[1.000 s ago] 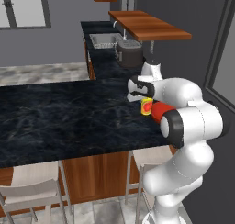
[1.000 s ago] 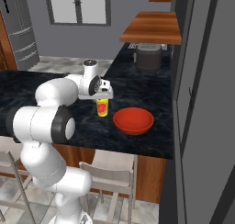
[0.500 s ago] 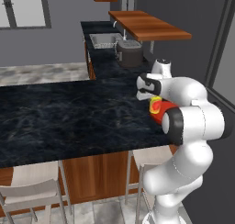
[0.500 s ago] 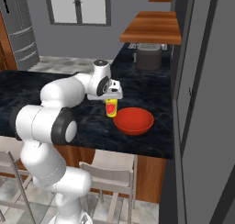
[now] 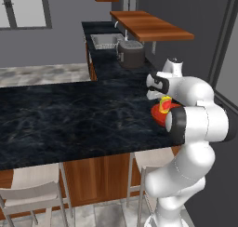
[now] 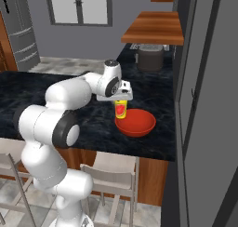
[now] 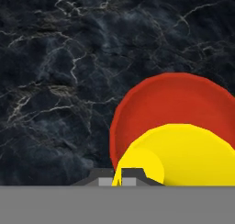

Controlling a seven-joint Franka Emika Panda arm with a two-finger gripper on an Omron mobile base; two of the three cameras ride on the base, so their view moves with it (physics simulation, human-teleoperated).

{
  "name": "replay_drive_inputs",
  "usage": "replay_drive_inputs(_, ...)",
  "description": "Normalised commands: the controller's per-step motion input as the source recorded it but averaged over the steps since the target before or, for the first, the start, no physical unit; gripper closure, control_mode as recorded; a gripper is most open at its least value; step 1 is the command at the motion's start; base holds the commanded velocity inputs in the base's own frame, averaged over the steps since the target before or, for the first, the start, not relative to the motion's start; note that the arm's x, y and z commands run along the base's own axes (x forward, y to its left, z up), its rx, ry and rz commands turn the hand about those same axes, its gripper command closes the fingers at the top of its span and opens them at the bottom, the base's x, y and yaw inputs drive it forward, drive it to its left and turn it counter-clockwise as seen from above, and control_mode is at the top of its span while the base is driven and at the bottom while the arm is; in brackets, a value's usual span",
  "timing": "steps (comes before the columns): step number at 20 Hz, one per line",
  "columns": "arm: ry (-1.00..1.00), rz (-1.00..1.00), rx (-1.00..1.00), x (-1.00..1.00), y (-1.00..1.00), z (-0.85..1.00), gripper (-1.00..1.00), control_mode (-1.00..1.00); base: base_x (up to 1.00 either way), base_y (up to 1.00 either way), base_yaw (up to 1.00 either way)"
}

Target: Place the cup inside the bowl on the dining table and move the bowl to any counter.

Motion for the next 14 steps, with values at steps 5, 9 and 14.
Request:
replay_drive_inputs(5, 0.0, 0.0, 0.0, 0.0, -0.33, 0.01, 1.0, -1.0, 0.0, 0.0, 0.0)
replay_drive_inputs(9, 0.0, 0.0, 0.0, 0.0, -0.33, -0.01, 1.0, -1.0, 0.0, 0.0, 0.0)
replay_drive_inputs(14, 0.0, 0.0, 0.0, 0.03, -0.22, -0.05, 1.0, -1.0, 0.0, 0.0, 0.0)
